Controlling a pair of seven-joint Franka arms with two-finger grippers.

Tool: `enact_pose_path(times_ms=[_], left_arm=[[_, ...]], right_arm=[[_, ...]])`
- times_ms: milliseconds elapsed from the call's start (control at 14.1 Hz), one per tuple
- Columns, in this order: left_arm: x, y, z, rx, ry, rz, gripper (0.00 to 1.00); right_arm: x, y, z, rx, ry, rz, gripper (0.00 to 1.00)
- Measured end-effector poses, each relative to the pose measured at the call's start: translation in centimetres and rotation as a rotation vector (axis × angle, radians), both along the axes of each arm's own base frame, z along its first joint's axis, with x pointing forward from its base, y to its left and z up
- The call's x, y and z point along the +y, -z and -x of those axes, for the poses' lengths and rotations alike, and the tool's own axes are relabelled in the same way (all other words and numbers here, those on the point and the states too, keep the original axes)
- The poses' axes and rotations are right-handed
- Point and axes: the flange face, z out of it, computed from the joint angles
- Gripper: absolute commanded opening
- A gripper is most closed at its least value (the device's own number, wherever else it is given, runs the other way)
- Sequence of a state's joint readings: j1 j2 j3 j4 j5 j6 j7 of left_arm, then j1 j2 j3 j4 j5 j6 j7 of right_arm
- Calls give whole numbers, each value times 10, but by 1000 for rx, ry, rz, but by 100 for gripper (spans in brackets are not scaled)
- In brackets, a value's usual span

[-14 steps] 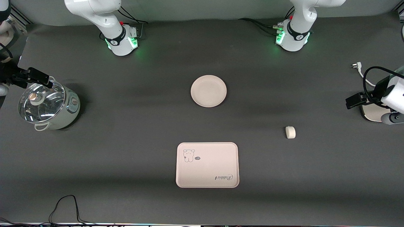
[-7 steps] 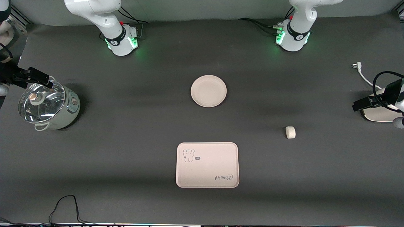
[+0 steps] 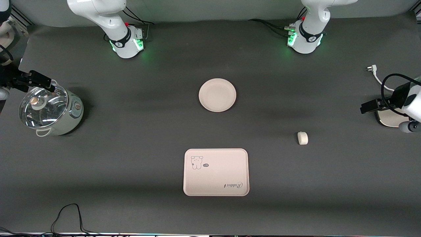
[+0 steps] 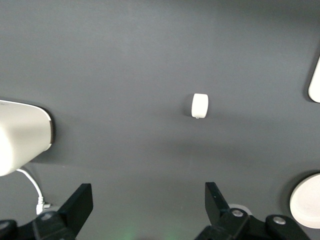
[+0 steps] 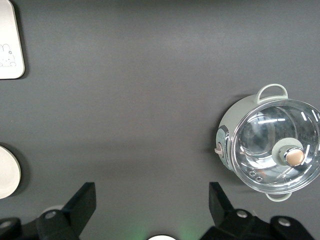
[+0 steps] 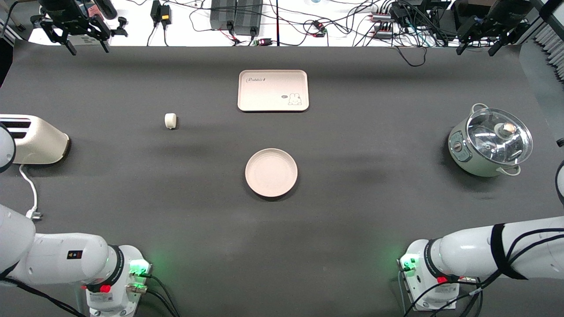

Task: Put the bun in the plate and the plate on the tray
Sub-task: 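Move the left gripper out toward the white bun, then lower the left gripper onto the white bun and grasp it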

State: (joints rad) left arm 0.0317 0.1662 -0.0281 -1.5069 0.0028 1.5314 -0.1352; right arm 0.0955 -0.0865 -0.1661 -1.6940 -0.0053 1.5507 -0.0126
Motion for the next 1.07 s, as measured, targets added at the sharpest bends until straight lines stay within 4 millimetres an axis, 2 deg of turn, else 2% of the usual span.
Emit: enact_pose_path(times_ms=[142,356,427,498,640,782,924,1067], left_arm=[[-29,1,2,15,-29,0,100],[-115,-3,14,11,-62,-17,100],[-137,-4,19,8,-60,-23,100],[-147,-5,21,6,-60,-25,100],[-141,-4,20,9,-74,-28,100],[-130,6,20,24,-75,-31,100],[-119,33,25,20,-37,-27,100],[-104,77,33,-16,-12,-17,99]], right_arm=[[0,0,0,0,0,0,100],[0,0,0,0,0,0,100],[0,0,0,0,0,0,100],[0,0,0,0,0,0,100],[0,0,0,0,0,0,100],[0,0,0,0,0,0,100],[0,0,0,1,0,0,100],[0,0,0,1,0,0,100]])
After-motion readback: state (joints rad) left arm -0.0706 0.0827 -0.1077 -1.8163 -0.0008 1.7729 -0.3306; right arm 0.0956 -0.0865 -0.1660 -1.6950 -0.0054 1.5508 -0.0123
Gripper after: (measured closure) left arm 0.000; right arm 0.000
